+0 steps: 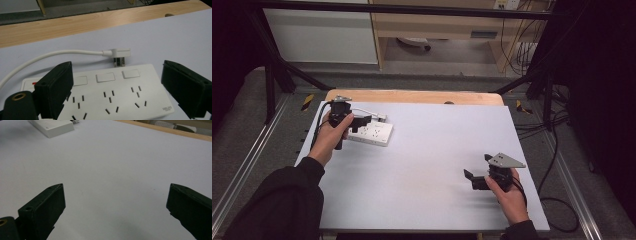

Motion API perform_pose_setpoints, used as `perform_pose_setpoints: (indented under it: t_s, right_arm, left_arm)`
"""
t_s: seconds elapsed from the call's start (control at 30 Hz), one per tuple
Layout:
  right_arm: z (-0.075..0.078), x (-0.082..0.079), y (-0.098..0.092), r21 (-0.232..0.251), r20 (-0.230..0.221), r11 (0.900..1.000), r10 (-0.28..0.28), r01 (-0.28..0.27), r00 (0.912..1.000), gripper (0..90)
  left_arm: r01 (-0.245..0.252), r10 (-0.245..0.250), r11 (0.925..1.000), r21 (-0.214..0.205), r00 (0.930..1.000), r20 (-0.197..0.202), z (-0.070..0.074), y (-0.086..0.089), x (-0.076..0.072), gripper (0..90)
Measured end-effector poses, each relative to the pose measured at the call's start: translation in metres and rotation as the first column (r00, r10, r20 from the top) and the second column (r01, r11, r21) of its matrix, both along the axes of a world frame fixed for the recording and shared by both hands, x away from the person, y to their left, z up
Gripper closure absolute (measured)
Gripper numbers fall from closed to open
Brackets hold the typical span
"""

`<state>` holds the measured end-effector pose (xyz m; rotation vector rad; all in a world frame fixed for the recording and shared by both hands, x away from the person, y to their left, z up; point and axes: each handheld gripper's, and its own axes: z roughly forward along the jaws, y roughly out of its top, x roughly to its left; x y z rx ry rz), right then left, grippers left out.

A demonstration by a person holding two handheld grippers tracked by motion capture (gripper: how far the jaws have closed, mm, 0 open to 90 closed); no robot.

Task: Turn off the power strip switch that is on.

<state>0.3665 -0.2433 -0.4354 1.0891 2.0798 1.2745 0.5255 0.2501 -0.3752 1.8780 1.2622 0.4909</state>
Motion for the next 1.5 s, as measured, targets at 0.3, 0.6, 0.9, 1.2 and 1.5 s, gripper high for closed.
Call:
perform_pose_setpoints:
  t_s: [0.3, 0.6, 0.9, 1.2, 1.5]
  right_arm:
    - [0.000, 0.000, 0.000, 0.004, -0.004, 1.0000, 0.002, -0.002, 1.0000, 2.5]
    - [0.000, 0.000, 0.001, 0.005, -0.004, 1.0000, 0.001, -0.001, 1.0000, 2.5]
    - [0.000, 0.000, 0.001, 0.005, -0.003, 1.0000, 0.000, 0.000, 1.0000, 2.5]
    - [0.000, 0.000, 0.002, 0.000, -0.006, 1.0000, 0.004, -0.004, 1.0000, 2.5]
    - [0.000, 0.000, 0.002, -0.001, -0.006, 1.0000, 0.005, -0.005, 1.0000, 2.4]
  left_arm:
    - [0.023, -0.023, 0.9997, 0.001, 0.9997, 0.013, 0.010, -0.002, -0.013, 10.4]
    - [0.045, -0.044, 0.9989, -0.014, 0.9974, 0.056, 0.016, -0.007, -0.033, 10.2]
    - [0.059, -0.058, 0.9981, -0.018, 0.9954, 0.076, 0.016, -0.004, -0.060, 10.2]
    - [0.052, -0.049, 0.9978, -0.042, 0.9961, 0.074, 0.012, 0.005, -0.085, 10.3]
    - [0.062, -0.059, 0.9965, -0.055, 0.9968, 0.053, 0.003, 0.005, -0.108, 10.3]
